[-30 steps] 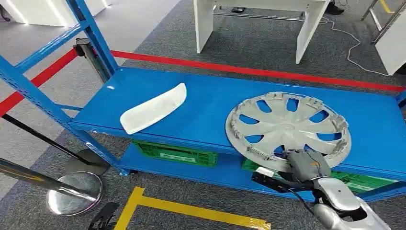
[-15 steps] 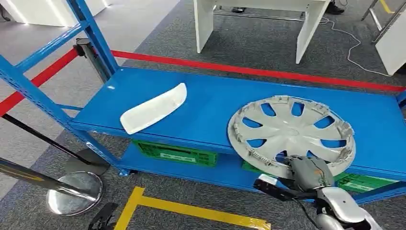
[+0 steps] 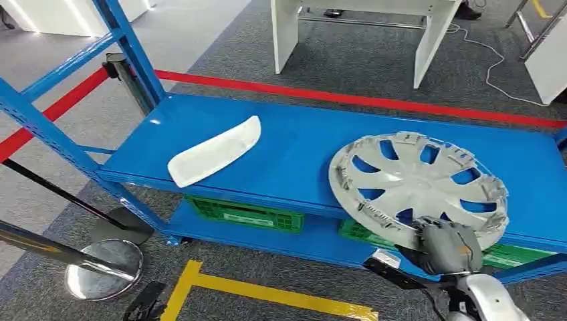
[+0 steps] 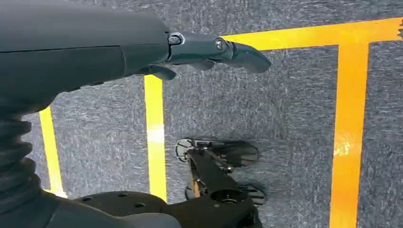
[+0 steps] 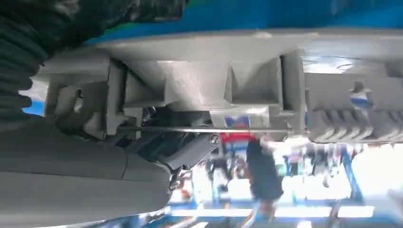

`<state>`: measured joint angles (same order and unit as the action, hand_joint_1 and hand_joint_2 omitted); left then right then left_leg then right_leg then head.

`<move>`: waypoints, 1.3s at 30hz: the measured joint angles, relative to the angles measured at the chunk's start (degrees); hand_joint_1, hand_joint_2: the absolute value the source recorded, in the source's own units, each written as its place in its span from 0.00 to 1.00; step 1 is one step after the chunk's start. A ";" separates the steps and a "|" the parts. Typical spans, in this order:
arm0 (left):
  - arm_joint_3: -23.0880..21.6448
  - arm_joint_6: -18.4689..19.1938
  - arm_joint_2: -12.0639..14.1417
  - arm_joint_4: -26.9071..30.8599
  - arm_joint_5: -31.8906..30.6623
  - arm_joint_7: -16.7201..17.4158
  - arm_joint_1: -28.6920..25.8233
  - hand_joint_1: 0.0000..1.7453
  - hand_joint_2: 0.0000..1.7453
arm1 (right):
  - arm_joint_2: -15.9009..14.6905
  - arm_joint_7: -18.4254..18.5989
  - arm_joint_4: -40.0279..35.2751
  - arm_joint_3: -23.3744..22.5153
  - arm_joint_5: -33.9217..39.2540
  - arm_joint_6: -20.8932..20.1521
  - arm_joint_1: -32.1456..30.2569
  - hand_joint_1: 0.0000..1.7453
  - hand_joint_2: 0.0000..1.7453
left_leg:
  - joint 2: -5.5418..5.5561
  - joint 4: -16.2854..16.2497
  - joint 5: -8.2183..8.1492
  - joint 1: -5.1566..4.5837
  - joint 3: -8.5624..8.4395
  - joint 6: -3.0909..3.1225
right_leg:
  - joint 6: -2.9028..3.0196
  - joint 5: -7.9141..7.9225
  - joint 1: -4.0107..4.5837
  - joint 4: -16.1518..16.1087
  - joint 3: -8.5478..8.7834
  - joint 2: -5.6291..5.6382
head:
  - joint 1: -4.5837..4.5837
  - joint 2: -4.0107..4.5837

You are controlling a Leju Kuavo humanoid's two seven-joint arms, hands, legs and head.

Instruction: Take the parts from the cabinet and place them on the table.

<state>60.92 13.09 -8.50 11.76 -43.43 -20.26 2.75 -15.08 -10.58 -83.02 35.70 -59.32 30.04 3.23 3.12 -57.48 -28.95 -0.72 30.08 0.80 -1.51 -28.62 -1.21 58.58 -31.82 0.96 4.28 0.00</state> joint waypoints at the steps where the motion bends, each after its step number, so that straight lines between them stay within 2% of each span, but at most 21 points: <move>1: 0.00 -0.04 0.02 0.00 -0.06 -0.15 -0.05 0.00 1.00 | 0.31 -0.46 -1.42 -0.90 0.18 1.67 -0.79 1.00 1.00 | -0.01 0.00 0.00 0.00 0.01 0.00 | 0.00 0.00 0.00 0.00 -0.01 0.04 | 0.04 0.00; 7: 0.00 -0.29 0.02 0.00 -0.41 -0.90 -0.19 0.00 1.00 | 1.60 -3.26 -8.34 -4.53 1.69 6.79 -5.29 1.00 1.00 | 0.00 0.00 0.00 0.00 0.01 0.01 | 0.00 0.00 0.01 0.00 -0.03 -0.01 | 0.02 0.00; 12: 0.00 -0.29 0.00 0.00 -0.39 -1.73 -0.20 0.00 1.00 | 2.04 -4.24 -12.88 -6.65 2.39 7.81 -7.90 1.00 1.00 | -0.01 0.00 0.00 0.00 0.01 0.01 | 0.00 0.00 0.01 0.00 -0.02 0.02 | 0.00 0.00; 13: 0.00 -0.29 0.02 0.00 -0.39 -1.75 -0.20 0.00 0.00 | 2.10 -4.27 -13.34 -6.87 2.39 7.81 -8.21 1.00 1.00 | -0.01 0.00 0.00 0.00 0.01 0.01 | 0.00 0.00 0.00 0.00 -0.02 0.02 | 0.02 0.00; 28: 0.00 -1.47 0.00 0.00 -0.81 -3.02 -0.19 0.00 0.00 | 2.84 -7.91 -20.27 -9.08 4.11 9.41 -11.35 1.00 1.00 | -0.01 -0.01 -0.01 0.00 0.01 0.02 | -0.01 0.00 0.00 0.00 -0.02 0.01 | 0.00 0.00; 32: 0.04 -2.43 0.02 0.00 -0.74 -3.69 -0.18 0.00 0.00 | 5.40 -13.81 -22.76 -11.26 6.77 9.41 -12.88 1.00 1.00 | 0.00 -0.44 -0.15 -0.13 0.20 0.25 | -0.20 0.10 -0.12 -0.09 -0.06 0.00 | 0.02 0.00; 35: 0.13 -2.43 0.02 0.00 -0.76 -4.28 -0.14 0.00 0.00 | 7.48 -16.42 -25.10 -12.86 9.27 9.39 -14.45 1.00 1.00 | -0.01 -0.71 -0.29 -0.20 0.34 0.62 | -0.55 0.17 -0.21 -0.12 -0.06 0.06 | 0.04 0.00; 37: 0.26 -2.45 -0.02 0.00 -0.79 -4.55 -0.09 0.00 0.00 | 8.62 -17.45 -26.70 -13.62 10.65 9.39 -15.35 1.00 1.00 | -0.01 -0.73 0.17 -0.39 0.40 1.21 | -1.18 0.62 -0.38 -0.41 0.03 0.09 | 0.07 0.00; 38: 0.31 -2.47 -0.15 0.00 -0.81 -4.65 -0.09 0.00 0.00 | 9.01 -17.92 -27.43 -14.06 11.17 9.39 -15.57 1.00 1.00 | -0.10 0.44 0.76 -0.04 0.40 1.69 | -1.37 0.41 -0.18 -0.35 0.08 0.11 | 0.00 0.00; 39: 0.35 -2.45 -0.33 0.00 -0.85 -4.70 -0.07 0.00 0.00 | 9.09 -18.37 -27.75 -14.52 11.50 9.39 -15.72 1.00 1.00 | -0.57 0.95 1.31 0.24 -0.09 1.88 | -1.39 -0.67 -0.21 0.26 -0.78 -0.28 | 0.00 0.00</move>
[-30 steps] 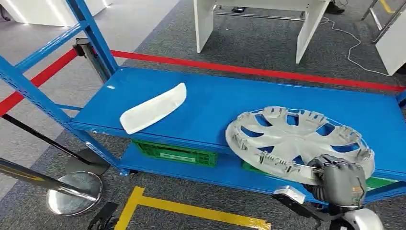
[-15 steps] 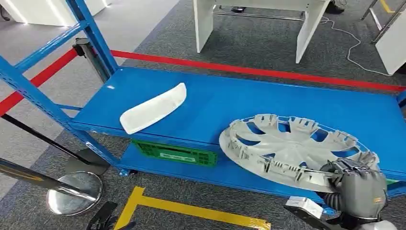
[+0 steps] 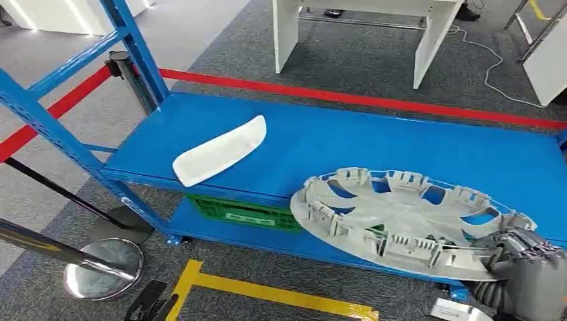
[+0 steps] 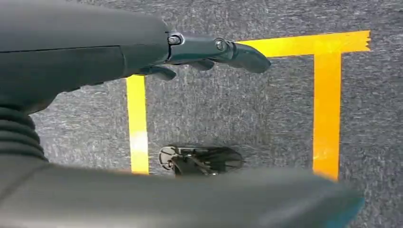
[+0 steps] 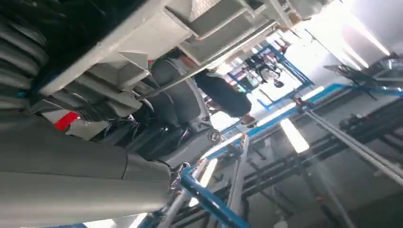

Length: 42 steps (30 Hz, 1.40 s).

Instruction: Take the parts from the cabinet and place them on the table.

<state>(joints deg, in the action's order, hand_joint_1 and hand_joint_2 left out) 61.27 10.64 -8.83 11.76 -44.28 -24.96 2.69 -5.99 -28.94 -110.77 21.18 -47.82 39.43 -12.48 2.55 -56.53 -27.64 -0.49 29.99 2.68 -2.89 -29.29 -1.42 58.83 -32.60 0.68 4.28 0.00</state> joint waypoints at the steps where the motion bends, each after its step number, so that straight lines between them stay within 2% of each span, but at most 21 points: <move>1: 0.02 -0.02 -0.02 0.00 0.00 -0.11 0.00 0.00 0.00 | 0.13 -0.31 -0.35 -0.31 0.22 0.00 0.06 1.00 1.00 | -0.05 0.20 0.19 0.07 0.06 0.25 | -0.05 -1.85 0.16 2.06 -0.77 -0.23 | -0.15 0.00; 3: 0.24 -0.04 0.04 0.00 -0.09 -0.11 -0.02 0.00 0.00 | 0.85 -1.33 -1.33 -1.03 1.25 0.00 -0.28 1.00 1.00 | -0.31 0.08 0.33 0.07 0.49 0.42 | -0.14 -6.53 0.13 11.12 -4.52 -0.29 | -0.20 0.00; 5: 0.68 -0.04 -0.02 0.00 -0.11 -0.11 -0.05 0.00 0.00 | 1.27 -2.05 -1.94 -1.59 1.81 -0.02 -0.97 1.00 1.00 | -0.44 -0.16 0.35 0.05 0.75 0.39 | -0.31 -7.41 0.15 16.64 -6.88 -0.30 | -0.22 0.00; 6: 0.79 -0.09 -0.04 0.00 -0.11 -0.11 -0.05 0.00 0.00 | 1.55 -2.42 -2.23 -1.92 2.21 -0.02 -1.30 1.00 1.00 | -0.44 -0.28 0.34 0.09 0.79 0.38 | -0.33 -5.69 0.11 15.33 -6.03 -0.34 | -0.18 0.00; 9: 1.03 -0.42 -0.24 0.00 -0.13 -0.15 0.00 0.00 0.00 | 2.23 -3.23 -3.32 -2.56 3.10 -0.02 -1.69 1.00 1.00 | -0.38 -1.05 0.00 0.25 0.97 -0.17 | -0.32 0.52 -0.12 1.63 0.88 -0.26 | -0.24 0.00; 10: 1.07 -0.57 -0.20 0.00 -0.13 -0.20 0.03 0.00 0.00 | 2.49 -3.65 -3.63 -2.77 3.45 -0.02 -1.68 1.00 1.00 | -0.30 -1.50 -0.11 -0.07 1.60 -0.66 | -0.29 -0.16 0.20 0.98 2.33 0.17 | -0.24 0.00; 14: 1.14 -0.66 -0.13 0.00 -0.20 -0.33 0.04 0.00 0.00 | 3.43 -5.00 -5.03 -3.39 4.63 -0.04 -2.56 1.00 1.00 | 0.00 -2.15 0.55 -0.07 2.49 -1.93 | 1.40 0.14 0.07 0.23 1.27 0.06 | -0.18 0.00; 16: 1.16 -0.70 0.00 0.00 -0.22 -0.39 0.13 0.00 0.00 | 3.89 -5.20 -5.44 -3.65 4.91 -0.04 -2.77 1.00 1.00 | -1.10 -5.04 -3.00 0.13 3.68 -2.68 | 2.47 0.73 -0.15 0.02 0.61 -0.43 | 0.30 0.00; 18: 1.16 -0.70 -0.15 -0.02 -0.31 -0.42 0.34 0.00 0.00 | 4.28 -5.33 -5.83 -3.80 5.09 -0.04 -2.91 1.00 1.00 | -1.65 -13.73 -8.58 0.56 6.61 -3.33 | 2.91 1.36 0.04 0.04 -0.31 -0.93 | 0.41 0.00; 20: 1.16 -0.79 -0.15 -0.02 -0.31 -0.42 0.38 0.00 0.00 | 4.39 -5.35 -5.88 -3.93 5.11 -0.04 -3.00 1.00 1.00 | -1.75 -19.19 -10.51 0.76 7.72 -3.55 | 2.93 1.99 0.23 0.09 -1.17 -1.32 | 0.41 0.00; 22: 1.18 -0.92 -0.13 0.00 -0.31 -0.42 0.37 0.00 0.00 | 4.55 -5.35 -6.08 -4.19 5.42 -0.04 -3.31 1.00 1.00 | -1.76 -14.93 -6.94 0.75 4.35 -3.34 | 2.81 2.69 0.33 0.21 -2.05 -1.63 | 0.41 0.00; 24: 1.20 -0.92 -0.11 0.00 -0.31 -0.37 0.42 0.00 0.00 | 4.64 -5.33 -6.31 -4.33 5.64 -0.04 -3.45 1.00 1.00 | -1.81 -4.23 -3.06 0.62 -2.14 -2.54 | 2.52 3.31 0.39 0.25 -2.58 -1.70 | 0.41 0.00; 25: 1.20 -0.92 -0.02 -0.02 -0.31 -0.31 0.52 0.00 0.00 | 4.68 -5.33 -6.51 -4.37 5.68 -0.04 -3.57 1.00 1.00 | -1.97 -0.39 -4.27 0.34 -4.23 -2.06 | 2.23 3.65 0.44 0.26 -2.77 -1.82 | 0.39 0.00; 29: 1.27 -0.92 0.00 -0.02 -0.35 -0.22 0.47 0.00 0.00 | 4.77 -5.33 -6.75 -4.48 6.10 -0.04 -3.77 1.00 1.00 | -1.87 0.67 -2.81 -0.22 -3.50 -1.30 | 0.44 5.64 0.19 -0.53 -3.02 -1.91 | 0.35 0.00; 31: 1.27 -0.87 -0.11 -0.02 -0.37 -0.22 0.57 0.00 0.00 | 4.79 -5.33 -6.80 -4.63 6.16 -0.04 -3.92 1.00 1.00 | -2.25 1.33 -1.39 0.29 -2.37 -0.42 | 0.08 2.14 0.18 1.18 -4.31 -1.27 | 0.24 0.00; 33: 1.29 -0.90 -0.02 -0.02 -0.37 -0.20 0.57 0.00 0.00 | 4.79 -5.31 -6.80 -4.63 6.27 -0.04 -3.92 1.00 1.00 | -2.30 1.17 -0.33 0.22 -1.01 0.00 | -0.17 -4.54 0.19 9.12 -6.50 -0.89 | 0.07 0.00; 35: 1.31 -0.81 -0.04 -0.02 -0.37 -0.20 0.56 0.00 0.00 | 4.81 -5.24 -6.80 -4.68 6.29 -0.04 -4.02 1.00 1.00 | -2.31 0.82 0.83 0.06 0.77 0.00 | -0.44 -6.93 0.22 16.34 -7.85 -0.87 | 0.07 0.00; 37: 1.31 -0.74 -0.06 -0.02 -0.53 -0.20 0.55 0.00 0.00 | 4.81 -5.07 -6.80 -4.67 6.29 -0.04 -4.09 1.00 1.00 | -2.31 0.15 1.59 0.05 2.51 -0.16 | -0.44 -3.61 0.22 14.82 -5.11 -0.86 | 0.06 0.00; 39: 1.31 -0.72 -0.11 -0.02 -0.59 -0.17 0.57 0.00 0.00 | 4.81 -5.00 -6.80 -4.68 6.27 -0.04 -4.06 1.00 1.00 | -2.24 -0.85 2.07 0.10 3.74 -0.58 | -0.18 -0.33 0.21 5.30 1.82 -0.84 | 0.06 0.00; 41: 1.31 -0.72 -0.11 -0.02 -0.61 -0.17 0.58 0.00 0.00 | 4.81 -4.96 -6.84 -4.65 6.27 -0.04 -3.98 1.00 1.00 | -2.18 -1.82 2.56 -0.20 4.77 -1.20 | 0.23 -2.85 0.37 -1.74 6.45 -0.43 | 0.19 0.00; 42: 1.31 -0.72 -0.11 -0.02 -0.61 -0.17 0.59 0.00 0.00 | 4.81 -4.89 -6.86 -4.65 6.27 -0.04 -4.02 1.00 1.00 | -2.19 -1.85 3.03 -0.18 4.94 -1.52 | 0.42 -2.96 0.45 -1.68 6.06 -0.45 | 0.13 0.00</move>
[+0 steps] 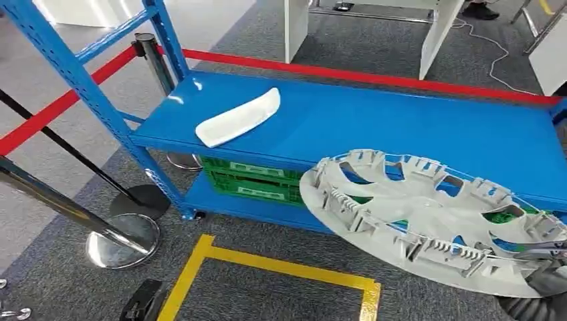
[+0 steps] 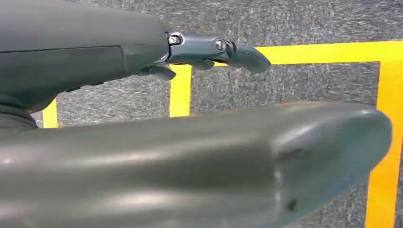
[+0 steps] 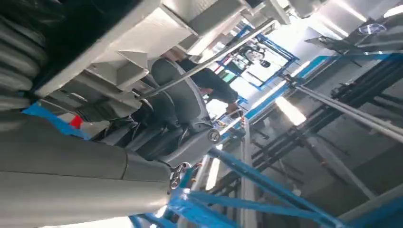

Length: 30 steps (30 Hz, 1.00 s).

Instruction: Take the parts from the cabinet and place them on the table.

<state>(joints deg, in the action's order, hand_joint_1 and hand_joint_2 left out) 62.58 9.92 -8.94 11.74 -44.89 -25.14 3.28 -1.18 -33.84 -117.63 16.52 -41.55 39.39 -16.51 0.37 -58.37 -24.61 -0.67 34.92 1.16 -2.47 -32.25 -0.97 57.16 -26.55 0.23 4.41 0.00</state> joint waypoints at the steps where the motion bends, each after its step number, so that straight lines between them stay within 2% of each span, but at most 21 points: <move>1: 0.00 -0.02 0.00 0.00 -0.02 0.00 -0.02 0.00 0.00 | 0.00 0.00 0.00 -0.02 -0.02 0.00 -0.01 1.00 1.00 | 0.01 0.07 0.50 0.10 0.17 -0.28 | 0.33 0.21 0.14 0.16 -0.36 0.01 | 0.02 0.00; 3: 0.06 -0.04 0.11 0.00 -0.02 0.02 -0.12 0.00 0.00 | 0.00 0.02 0.00 -0.07 -0.07 0.00 -0.04 1.00 1.00 | 0.07 -0.12 0.53 0.23 0.49 -0.98 | 1.36 1.19 -0.25 -0.23 -1.57 -0.32 | -0.06 0.00; 5: 0.07 -0.04 0.13 0.00 -0.02 0.11 -0.15 0.00 0.00 | 0.00 0.13 -0.02 -0.11 -0.07 0.00 -0.04 1.00 1.00 | -0.02 -3.89 -5.09 0.44 1.76 -1.77 | 2.38 2.05 -0.22 -0.23 -2.72 -0.69 | 0.04 0.00; 7: 0.07 -0.02 0.04 0.00 -0.07 0.11 -0.10 0.00 0.00 | 0.00 0.18 -0.04 -0.11 -0.07 0.00 0.00 1.00 1.00 | -0.04 -12.75 -11.33 0.77 3.68 -2.30 | 2.42 3.32 -0.13 -0.11 -3.55 -0.87 | 0.04 0.00; 8: 0.07 -0.02 0.07 0.00 -0.07 0.11 -0.07 0.00 0.00 | 0.00 0.20 -0.02 -0.11 -0.09 0.00 -0.05 1.00 1.00 | -0.05 -15.88 -12.13 0.85 3.96 -2.42 | 2.37 3.93 -0.10 0.04 -4.47 -0.96 | 0.04 0.00; 9: 0.07 -0.02 0.07 0.00 -0.07 0.11 -0.04 0.00 0.00 | 0.00 0.20 -0.04 -0.11 -0.09 0.00 -0.10 1.00 1.00 | -0.05 -16.98 -11.06 0.89 3.53 -2.48 | 2.30 4.52 -0.10 0.28 -5.37 -0.99 | 0.07 0.00; 10: 0.07 -0.02 0.11 0.00 -0.07 0.11 -0.05 0.00 0.00 | 0.00 0.20 -0.02 -0.11 -0.09 0.00 -0.10 1.00 1.00 | -0.05 -15.81 -8.81 0.92 1.88 -2.44 | 2.21 5.02 -0.11 0.58 -6.41 -1.04 | 0.09 0.00; 12: 0.07 -0.04 0.15 0.00 -0.09 0.11 -0.02 0.00 0.00 | 0.00 0.37 -0.02 -0.11 -0.09 0.00 -0.10 1.00 1.00 | -0.05 -6.86 -4.94 0.96 -4.30 -2.02 | 1.87 5.77 -0.12 1.16 -7.87 -1.09 | 0.11 0.00; 13: 0.07 -0.04 0.17 0.00 -0.09 0.13 0.02 0.00 0.00 | 0.00 0.57 -0.04 -0.11 -0.09 0.00 -0.10 1.00 1.00 | -0.05 -1.67 -5.67 0.93 -7.40 -1.69 | 1.66 6.11 -0.12 1.33 -8.23 -1.14 | 0.09 0.00; 14: 0.07 -0.04 0.13 0.00 -0.09 0.18 0.07 0.00 0.00 | 0.00 0.72 -0.04 -0.13 -0.13 0.00 -0.08 1.00 1.00 | 0.00 1.60 -6.97 0.65 -9.26 -1.40 | 1.25 6.50 0.12 1.43 -8.60 -1.16 | 0.07 0.00; 18: 0.09 -0.02 0.09 0.00 -0.11 0.24 -0.13 0.00 0.00 | 0.00 0.79 -0.07 -0.11 -0.20 0.02 -0.15 1.00 1.00 | -0.07 2.97 -5.55 0.38 -7.79 0.45 | -0.45 8.85 -0.14 0.58 -9.08 -1.18 | 0.00 0.00; 19: 0.09 0.00 -0.07 0.00 -0.13 0.26 0.01 0.00 0.00 | -0.02 0.83 -0.07 -0.11 -0.20 0.02 -0.29 1.00 1.00 | -0.40 3.06 -4.77 0.59 -7.49 0.98 | -0.55 6.82 -0.27 1.31 -9.79 -0.88 | -0.04 0.00; 20: 0.09 -0.02 0.02 0.00 -0.15 0.26 0.05 0.00 0.00 | -0.02 0.83 -0.07 -0.09 -0.20 0.02 -0.26 1.00 1.00 | -0.39 3.08 -4.16 0.58 -6.58 1.56 | -0.65 3.42 -0.19 3.60 -10.93 -0.67 | -0.26 0.00; 22: 0.11 -0.02 0.04 0.00 -0.15 0.26 0.03 0.00 0.00 | 0.00 0.88 -0.07 0.00 -0.15 0.02 -0.28 1.00 1.00 | -0.43 2.94 -2.78 0.28 -4.79 1.77 | -0.85 -3.15 -0.21 11.89 -12.65 -0.50 | -0.33 0.00; 23: 0.11 0.00 0.04 0.00 -0.15 0.26 0.03 0.00 0.00 | -0.02 0.85 -0.07 0.00 -0.15 0.02 -0.29 1.00 1.00 | -0.44 2.80 -2.11 0.08 -3.84 1.84 | -0.88 -4.49 -0.17 15.63 -13.18 -0.48 | -0.37 0.00; 24: 0.11 -0.02 0.04 0.00 -0.15 0.26 0.03 0.00 0.00 | -0.02 0.88 -0.07 0.00 -0.17 0.02 -0.30 1.00 1.00 | -0.45 2.60 -1.50 -0.06 -2.80 1.83 | -0.78 -3.90 -0.11 17.83 -13.01 -0.46 | -0.35 0.00; 25: 0.11 0.02 0.04 0.00 -0.17 0.26 0.03 0.00 0.00 | -0.02 0.88 -0.07 0.00 -0.17 0.02 -0.32 1.00 1.00 | -0.46 2.29 -0.93 -0.15 -1.75 1.80 | -0.63 -1.83 -0.02 17.59 -11.70 -0.45 | -0.35 0.00; 27: 0.11 0.02 -0.02 0.00 -0.15 0.26 0.04 0.00 0.00 | 0.00 0.88 -0.07 0.00 -0.17 0.02 -0.30 1.00 1.00 | -0.44 1.51 0.01 -0.21 0.21 1.61 | -0.06 2.46 0.28 10.85 -5.88 -0.43 | -0.37 0.00; 28: 0.11 0.02 -0.04 0.00 -0.17 0.26 0.09 0.00 0.00 | 0.00 0.88 -0.07 0.02 -0.22 0.02 -0.28 1.00 1.00 | -0.37 1.05 0.49 -0.21 0.55 1.46 | 0.30 2.21 0.44 5.24 -1.78 -0.34 | -0.33 0.00; 29: 0.11 0.07 -0.13 0.00 -0.17 0.26 0.03 0.00 0.00 | 0.00 0.90 -0.07 0.09 -0.24 0.02 -0.15 1.00 1.00 | -0.29 0.92 0.81 -0.43 1.01 1.18 | 0.52 -0.14 0.65 0.61 1.02 -0.34 | -0.34 0.00; 30: 0.11 0.07 -0.13 0.00 -0.18 0.26 -0.01 0.00 0.00 | 0.00 0.90 -0.09 0.11 -0.33 0.02 -0.16 1.00 1.00 | -0.26 0.75 1.33 -0.46 1.19 0.83 | 0.73 -0.99 0.65 -2.52 3.25 -0.31 | -0.17 0.00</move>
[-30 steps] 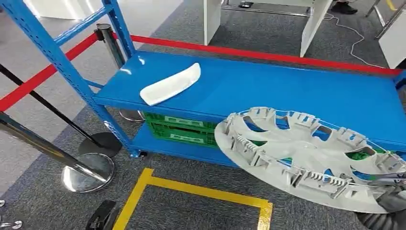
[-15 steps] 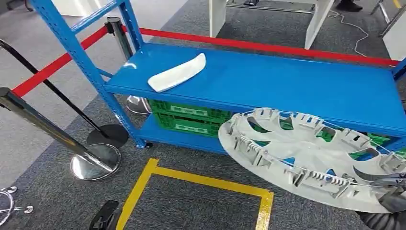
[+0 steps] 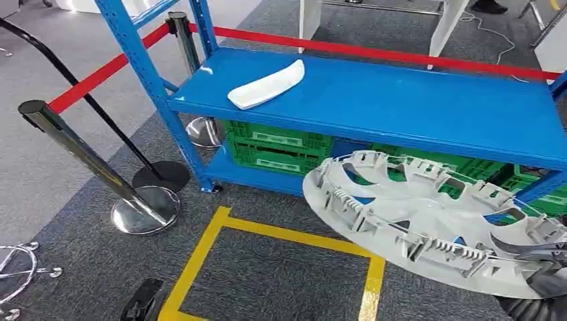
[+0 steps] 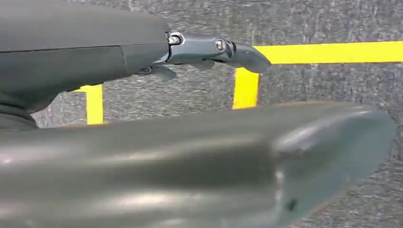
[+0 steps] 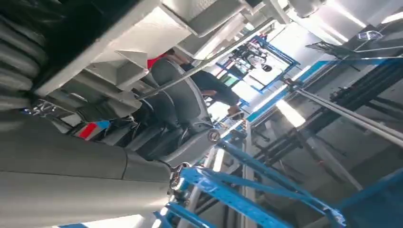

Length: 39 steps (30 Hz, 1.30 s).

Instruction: Take the parts from the cabinet and place them on the table.

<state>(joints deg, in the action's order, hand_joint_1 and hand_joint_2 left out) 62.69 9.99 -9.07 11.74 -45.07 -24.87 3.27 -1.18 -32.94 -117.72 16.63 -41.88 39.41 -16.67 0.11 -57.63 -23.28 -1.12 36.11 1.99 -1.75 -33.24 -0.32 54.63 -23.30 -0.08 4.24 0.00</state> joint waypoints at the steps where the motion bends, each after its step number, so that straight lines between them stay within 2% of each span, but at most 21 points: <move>1: 0.00 0.00 0.00 0.00 -0.02 -0.02 0.02 0.00 0.00 | 0.00 0.00 0.02 0.02 0.00 0.00 -0.16 1.00 1.00 | -0.02 0.08 0.60 0.14 0.02 -0.26 | 0.15 0.23 0.21 0.32 -1.16 0.00 | -0.13 0.00; 3: 0.00 0.00 0.02 0.00 -0.02 -0.02 -0.10 0.00 0.00 | -0.02 0.00 0.00 0.02 0.00 0.00 -0.15 1.00 1.00 | 0.05 0.44 1.65 0.22 0.23 -1.01 | 0.96 1.15 0.32 0.21 -1.85 -0.07 | -0.18 0.00; 4: 0.02 -0.07 0.24 0.00 0.00 -0.04 -0.15 0.00 0.00 | -0.02 -0.02 0.00 0.00 -0.04 0.00 0.02 1.00 1.00 | 0.10 0.01 0.66 0.42 0.69 -1.38 | 1.30 1.96 -0.14 0.03 -2.52 -0.44 | -0.42 0.00; 5: 0.02 -0.07 0.24 0.00 0.00 -0.02 -0.26 0.00 0.00 | 0.00 0.04 0.02 0.00 -0.02 -0.02 -0.04 1.00 1.00 | 0.05 -1.65 -2.91 0.47 1.30 -1.82 | 2.00 2.69 -0.17 0.04 -3.31 -0.48 | -0.09 0.00; 7: 0.02 -0.02 0.17 -0.02 -0.02 -0.02 -0.29 0.00 0.00 | -0.02 0.04 0.02 0.00 -0.02 -0.02 -0.06 1.00 1.00 | 0.04 -9.57 -10.15 0.98 2.82 -2.48 | 2.15 3.98 -0.17 0.19 -4.72 -0.53 | 0.02 0.00; 9: 0.02 -0.04 0.20 -0.02 -0.02 -0.02 -0.16 0.00 0.00 | 0.00 0.09 0.02 0.00 0.00 -0.02 -0.07 1.00 1.00 | 0.03 -17.02 -12.40 1.30 3.71 -2.91 | 2.03 5.24 -0.17 0.82 -6.21 -0.62 | 0.04 0.00; 11: 0.02 -0.04 0.24 -0.02 -0.02 -0.04 -0.16 0.00 0.00 | -0.02 0.13 0.02 0.00 0.02 -0.02 -0.10 1.00 1.00 | 0.03 -15.21 -8.92 1.56 0.71 -3.12 | 1.74 5.99 -0.27 1.75 -8.38 -0.68 | 0.09 0.00; 13: 0.02 -0.02 0.31 -0.02 -0.02 -0.09 -0.11 0.00 0.00 | -0.02 0.26 0.02 0.00 0.02 -0.02 -0.09 1.00 1.00 | 0.03 -5.66 -6.06 1.71 -5.71 -2.96 | 1.34 6.44 -0.34 2.62 -9.88 -0.69 | 0.09 0.00; 15: 0.02 -0.04 0.28 -0.02 -0.02 -0.35 0.03 0.00 0.00 | -0.02 0.46 0.02 0.00 0.02 -0.02 0.01 1.00 1.00 | 0.12 1.98 -8.06 1.42 -10.05 -2.21 | 0.71 6.94 -0.11 3.10 -10.81 -0.76 | -0.05 0.00; 17: 0.02 -0.07 0.28 -0.02 0.00 -0.48 -0.02 0.00 0.00 | -0.02 0.59 0.02 0.02 0.39 -0.02 -0.01 1.00 1.00 | 0.10 1.79 -7.81 1.12 -9.15 -1.67 | -0.06 7.90 -0.31 2.86 -11.14 -0.85 | 0.00 0.00; 19: 0.02 -0.04 0.17 -0.02 0.00 -0.59 -0.14 0.00 0.00 | -0.18 1.03 0.02 0.07 1.34 -0.02 0.03 1.00 1.00 | -0.07 2.66 -6.60 1.57 -8.81 -0.29 | -0.86 8.09 -0.49 2.84 -11.75 -0.76 | 0.02 0.00; 21: 0.04 -0.02 0.28 -0.02 0.00 -0.77 -0.01 0.00 0.00 | -0.63 1.25 0.02 0.11 1.95 0.00 0.09 1.00 1.00 | -0.18 2.58 -5.83 1.42 -7.93 0.66 | -1.17 3.79 -0.45 7.67 -13.99 -0.20 | -0.28 0.00; 24: 0.04 -0.02 0.31 -0.02 0.00 -0.83 -0.08 0.00 0.00 | -1.01 1.36 0.07 0.28 2.23 -0.02 0.13 1.00 1.00 | -0.21 2.36 -4.92 1.03 -6.56 0.80 | -1.51 -1.99 -0.48 20.55 -18.60 -0.12 | -0.28 0.00; 26: 0.04 0.04 0.28 -0.02 -0.02 -0.90 -0.11 0.00 0.00 | -1.33 1.64 0.26 0.33 2.69 -0.02 0.15 1.00 1.00 | -0.20 2.09 -4.64 0.86 -6.01 0.72 | -1.34 0.02 -0.46 18.19 -16.19 -0.12 | -0.26 0.00; 28: 0.04 0.09 0.28 -0.02 -0.07 -1.09 -0.10 0.00 0.00 | -1.60 1.70 0.26 0.44 3.26 -0.02 0.28 1.00 1.00 | -0.18 1.71 -4.64 0.79 -5.93 0.65 | -0.84 4.51 -0.39 7.87 -9.98 -0.15 | -0.28 0.00; 29: 0.04 0.09 0.28 -0.02 -0.09 -1.22 -0.10 0.00 0.00 | -1.68 1.75 0.28 0.55 3.41 -0.02 0.51 1.00 1.00 | -0.22 1.51 -4.73 0.78 -5.78 0.48 | -0.47 4.67 -0.27 3.50 -7.82 -0.43 | -0.31 0.00; 30: 0.04 0.31 0.30 -0.02 -0.13 -1.38 0.01 0.00 0.00 | -1.86 1.75 0.33 0.76 3.61 0.00 0.61 1.00 1.00 | -0.28 0.84 -4.68 0.31 -5.24 0.19 | -0.25 4.78 -0.06 2.84 -7.13 -0.73 | -0.28 0.00; 33: 0.04 0.72 0.31 -0.02 -0.17 -1.40 -0.11 0.00 0.00 | -1.99 1.77 0.35 1.01 3.80 0.00 0.62 1.00 1.00 | -0.57 0.66 -4.23 0.40 -4.39 -0.55 | 0.42 4.33 -0.03 2.68 -7.66 -0.22 | -0.20 0.00; 35: 0.04 0.70 0.55 -0.02 -0.17 -1.44 -0.06 0.00 0.00 | -2.10 1.77 0.35 1.16 3.85 0.00 0.65 1.00 1.00 | -0.38 -0.54 -5.80 0.48 -3.88 -1.34 | 1.23 4.88 -0.58 2.11 -7.59 -0.13 | -0.13 0.00; 37: 0.04 0.72 0.50 -0.02 -0.20 -1.46 -0.03 0.00 0.00 | -2.12 1.77 0.35 1.46 3.98 0.00 0.72 1.00 1.00 | -0.31 -8.81 -10.81 0.85 -0.66 -1.94 | 1.59 5.07 -0.60 2.14 -7.91 0.13 | -0.09 0.00; 39: 0.04 0.72 0.54 -0.02 -0.20 -1.46 -0.07 0.00 0.00 | -2.16 1.77 0.39 1.51 4.26 0.00 0.70 1.00 1.00 | -0.32 -16.89 -13.95 1.10 2.52 -2.24 | 1.66 5.24 -0.58 2.28 -8.22 0.61 | -0.11 0.00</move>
<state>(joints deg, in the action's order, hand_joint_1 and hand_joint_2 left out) 62.73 10.71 -8.53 11.72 -45.27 -26.34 3.19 -3.34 -31.17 -117.33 18.14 -37.62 39.41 -15.97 -0.21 -74.52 -37.24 -0.02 38.64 -0.24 -0.08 -28.00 -0.91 56.91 -31.51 0.53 4.13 0.00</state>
